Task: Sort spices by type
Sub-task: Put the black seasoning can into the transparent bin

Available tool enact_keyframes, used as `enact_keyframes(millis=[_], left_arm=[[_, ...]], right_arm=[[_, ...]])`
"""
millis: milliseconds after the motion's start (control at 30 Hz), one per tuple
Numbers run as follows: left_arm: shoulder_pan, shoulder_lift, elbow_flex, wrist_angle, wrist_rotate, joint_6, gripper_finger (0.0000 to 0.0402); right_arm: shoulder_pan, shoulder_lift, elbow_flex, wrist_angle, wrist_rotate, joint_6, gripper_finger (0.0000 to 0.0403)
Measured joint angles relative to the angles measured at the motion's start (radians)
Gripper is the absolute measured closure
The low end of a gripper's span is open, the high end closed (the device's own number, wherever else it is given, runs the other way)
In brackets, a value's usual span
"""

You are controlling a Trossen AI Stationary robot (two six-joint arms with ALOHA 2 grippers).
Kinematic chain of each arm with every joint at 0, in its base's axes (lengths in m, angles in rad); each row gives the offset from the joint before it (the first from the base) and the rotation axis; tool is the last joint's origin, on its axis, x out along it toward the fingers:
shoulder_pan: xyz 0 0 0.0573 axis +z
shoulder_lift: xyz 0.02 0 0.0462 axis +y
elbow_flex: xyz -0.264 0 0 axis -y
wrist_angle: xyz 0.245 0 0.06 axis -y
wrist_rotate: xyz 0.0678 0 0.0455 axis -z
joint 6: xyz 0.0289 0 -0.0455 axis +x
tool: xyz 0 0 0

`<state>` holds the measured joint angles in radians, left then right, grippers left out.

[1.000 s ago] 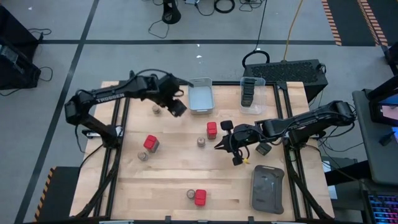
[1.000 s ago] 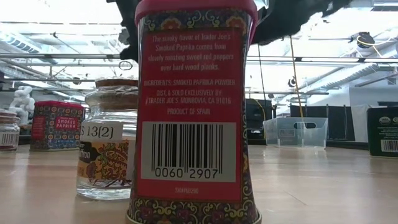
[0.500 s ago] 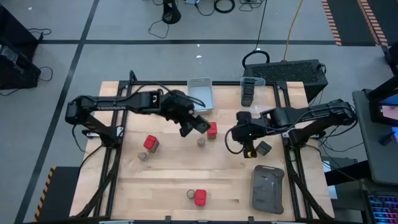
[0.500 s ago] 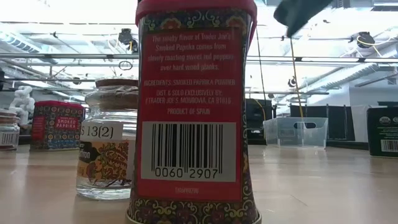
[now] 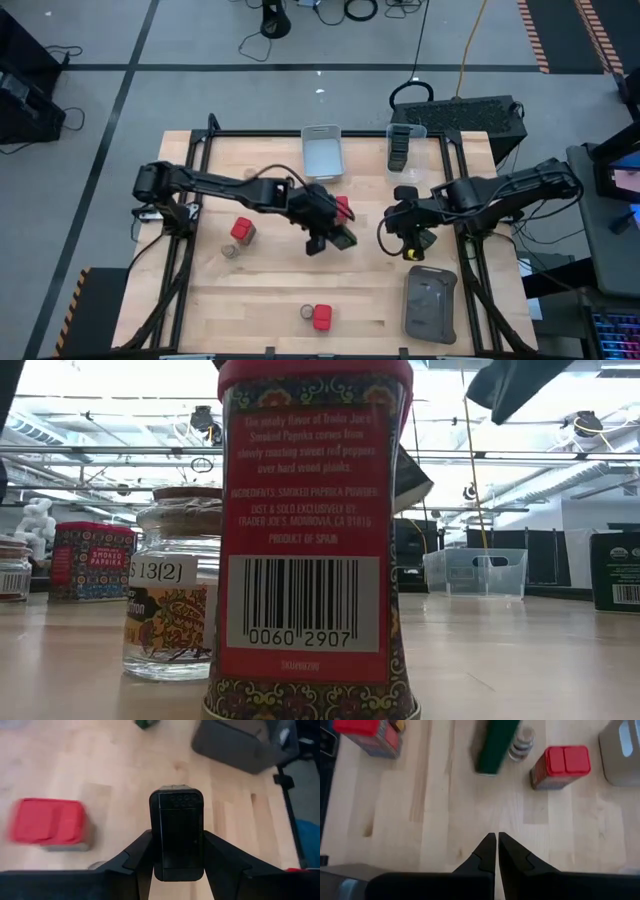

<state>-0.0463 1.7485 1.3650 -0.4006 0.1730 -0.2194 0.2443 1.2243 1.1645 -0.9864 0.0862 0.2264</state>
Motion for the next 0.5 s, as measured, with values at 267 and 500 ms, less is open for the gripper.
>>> enact_keyframes(millis=[267, 500], left_arm=[[-0.041, 0.119, 0.11, -0.081, 0.013, 0.053, 0.0253], [-0.041, 0.237, 0.222, -0.234, 0.01, 0.084, 0.0253]], right_arm=[[-0.001, -0.002, -0.062, 0.094, 0.002, -0.033, 0.0403], [-0.001, -0.002, -0.124, 0.234, -0.008, -0.063, 0.0403]])
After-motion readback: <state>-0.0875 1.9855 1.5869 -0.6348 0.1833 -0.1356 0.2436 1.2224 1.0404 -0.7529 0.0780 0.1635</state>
